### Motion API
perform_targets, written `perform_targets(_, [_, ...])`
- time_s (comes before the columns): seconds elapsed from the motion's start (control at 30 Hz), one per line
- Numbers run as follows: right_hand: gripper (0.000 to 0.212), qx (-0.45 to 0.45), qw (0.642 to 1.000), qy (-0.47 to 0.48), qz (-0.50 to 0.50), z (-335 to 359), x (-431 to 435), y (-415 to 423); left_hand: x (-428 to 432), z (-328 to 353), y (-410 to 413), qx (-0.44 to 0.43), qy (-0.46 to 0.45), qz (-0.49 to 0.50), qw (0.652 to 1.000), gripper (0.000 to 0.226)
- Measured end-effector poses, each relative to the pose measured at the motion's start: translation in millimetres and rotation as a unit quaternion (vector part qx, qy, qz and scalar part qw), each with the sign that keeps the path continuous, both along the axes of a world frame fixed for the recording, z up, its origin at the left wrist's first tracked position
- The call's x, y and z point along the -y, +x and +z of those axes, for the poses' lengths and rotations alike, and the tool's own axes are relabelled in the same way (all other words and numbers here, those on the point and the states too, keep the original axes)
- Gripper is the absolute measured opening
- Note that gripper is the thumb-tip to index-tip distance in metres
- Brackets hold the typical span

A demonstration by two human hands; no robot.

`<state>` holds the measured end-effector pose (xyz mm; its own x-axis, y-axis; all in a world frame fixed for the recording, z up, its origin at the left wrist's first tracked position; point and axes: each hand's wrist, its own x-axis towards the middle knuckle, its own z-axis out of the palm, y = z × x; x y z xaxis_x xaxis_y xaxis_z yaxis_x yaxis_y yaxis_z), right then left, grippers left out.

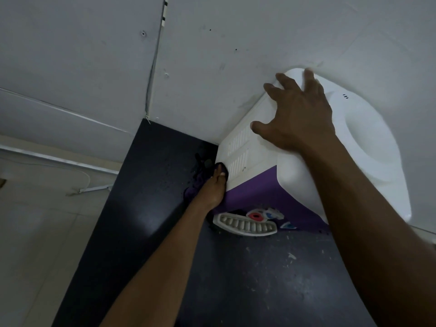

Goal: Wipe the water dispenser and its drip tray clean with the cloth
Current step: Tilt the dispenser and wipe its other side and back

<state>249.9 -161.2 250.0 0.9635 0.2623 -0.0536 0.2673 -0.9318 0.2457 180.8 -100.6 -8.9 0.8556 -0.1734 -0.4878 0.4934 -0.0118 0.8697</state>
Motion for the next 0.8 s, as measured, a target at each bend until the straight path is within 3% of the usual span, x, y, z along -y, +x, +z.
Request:
perform_targets(0.47, [0.083, 0.004, 1.0, 0.003, 0.004, -1, 10, 2, -3, -6, 76, 0.048, -0.046, 0.07, 0.995, 0.051])
perform_targets(0.8, [0.083, -0.001, 1.0, 0.001, 0.003, 1, 8, 3, 3, -23, 36, 0.013, -0.046, 0.049, 0.998, 0.058])
